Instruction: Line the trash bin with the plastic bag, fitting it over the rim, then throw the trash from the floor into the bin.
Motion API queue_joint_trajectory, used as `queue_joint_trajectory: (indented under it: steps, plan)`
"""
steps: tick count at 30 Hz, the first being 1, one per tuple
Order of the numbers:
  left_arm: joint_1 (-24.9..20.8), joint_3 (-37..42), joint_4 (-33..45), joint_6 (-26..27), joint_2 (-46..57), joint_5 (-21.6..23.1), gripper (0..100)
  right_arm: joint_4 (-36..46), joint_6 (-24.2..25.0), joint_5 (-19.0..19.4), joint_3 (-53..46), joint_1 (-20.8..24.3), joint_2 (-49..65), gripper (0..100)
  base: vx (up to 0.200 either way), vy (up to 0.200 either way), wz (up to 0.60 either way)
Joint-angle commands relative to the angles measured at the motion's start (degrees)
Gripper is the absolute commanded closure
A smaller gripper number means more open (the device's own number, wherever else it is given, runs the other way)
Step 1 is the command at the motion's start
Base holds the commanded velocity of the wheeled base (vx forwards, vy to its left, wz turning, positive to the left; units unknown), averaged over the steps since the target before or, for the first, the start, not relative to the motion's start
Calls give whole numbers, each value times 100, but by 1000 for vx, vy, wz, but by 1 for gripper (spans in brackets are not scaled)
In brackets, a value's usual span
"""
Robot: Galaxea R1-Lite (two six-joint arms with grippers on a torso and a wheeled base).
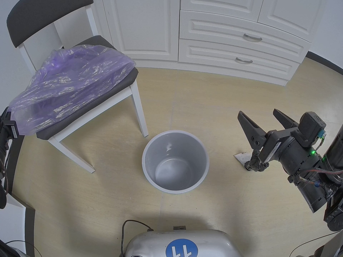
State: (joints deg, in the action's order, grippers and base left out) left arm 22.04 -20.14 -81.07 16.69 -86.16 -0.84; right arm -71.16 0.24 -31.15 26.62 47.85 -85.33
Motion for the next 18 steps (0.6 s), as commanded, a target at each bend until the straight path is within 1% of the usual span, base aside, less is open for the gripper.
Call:
queue_joint_trajectory:
  steps: [1,3,5,7,10,12,14,16,18]
  plan:
    - [-7,10,-41,1,-6,-4,100,-3,2,12,18,14,-18,0,0,0,0]
    - [-139,-34,-137,1,-85,-4,100,-3,11,-14,-96,-21,87,0,0,0,0]
    - [-165,-95,-181,-87,-173,-13,100,23,-7,21,-184,23,157,0,0,0,0]
    - [-42,-43,-287,-368,-182,14,100,-3,-103,12,36,216,-10,0,0,0,0]
    - [116,-192,-322,-438,-164,172,100,-65,-77,-32,141,251,-159,0,0,0,0]
    - [28,-306,-313,-438,-146,234,100,-223,-60,-76,71,128,-89,0,0,0,0]
    - [-121,-157,-322,-377,-173,260,100,-373,-95,-14,-26,-135,78,0,0,0,0]
    - [-279,-95,-322,-394,-155,234,100,-302,-112,30,-26,-179,219,0,0,0,0]
    - [-244,-34,-322,-403,-129,234,100,-311,-130,74,124,-162,131,0,0,0,0]
